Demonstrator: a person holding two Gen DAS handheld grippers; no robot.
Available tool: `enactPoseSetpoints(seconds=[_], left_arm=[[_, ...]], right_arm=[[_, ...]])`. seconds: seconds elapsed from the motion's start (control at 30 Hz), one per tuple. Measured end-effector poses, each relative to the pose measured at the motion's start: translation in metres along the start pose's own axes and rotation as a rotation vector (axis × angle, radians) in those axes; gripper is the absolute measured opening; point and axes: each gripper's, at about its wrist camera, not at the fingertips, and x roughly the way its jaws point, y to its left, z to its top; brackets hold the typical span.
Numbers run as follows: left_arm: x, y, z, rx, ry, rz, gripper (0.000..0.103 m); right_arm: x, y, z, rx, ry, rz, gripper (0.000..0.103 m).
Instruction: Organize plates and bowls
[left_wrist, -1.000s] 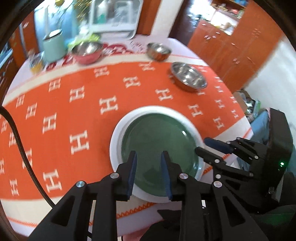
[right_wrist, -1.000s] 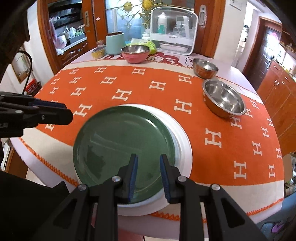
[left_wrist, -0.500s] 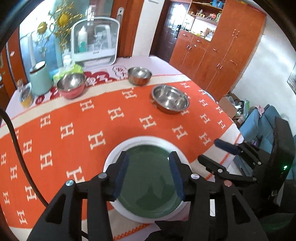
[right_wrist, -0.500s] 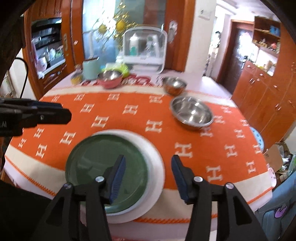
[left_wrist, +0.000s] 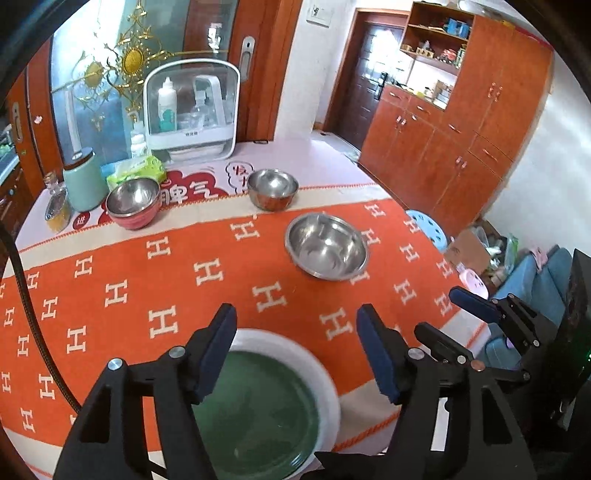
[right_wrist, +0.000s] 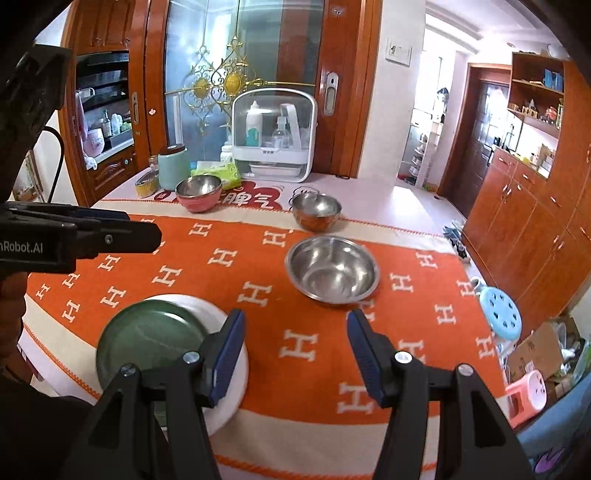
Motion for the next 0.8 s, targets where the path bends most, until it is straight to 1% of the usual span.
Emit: enactPoseSetpoints(seconds=[0.17, 0.3, 0.43, 0.6, 0.7, 0.8], left_arm=[[0.012, -0.026, 0.016, -0.048, -0.025, 0.045, 0.069], [0.024, -0.042, 0.028, -0.092, -0.045, 0.086, 0.076], [0.039, -0.051, 0.034, -0.139, -0.05, 0.118, 0.077], [0.062, -0.059, 0.045, -0.208, -0.045, 0.168, 0.078], [0.074, -0.061, 0.049, -0.252, -0.038, 0.19, 0.078], [0.092, -0.06, 0.053, -0.292, -0.028, 0.228, 0.078]], right_arm=[[0.009, -0.038, 0.006, -0.007, -0.011, 0.045, 0.058], [0.017, -0.065, 0.01, -0.032, -0.019, 0.073, 0.059], [0.028, -0.091, 0.013, -0.049, -0.028, 0.107, 0.059], [0.041, -0.113, 0.017, -0.055, -0.03, 0.134, 0.059], [0.052, -0.127, 0.021, -0.028, -0.03, 0.162, 0.059], [0.067, -0.139, 0.02, 0.006, -0.008, 0.204, 0.06]])
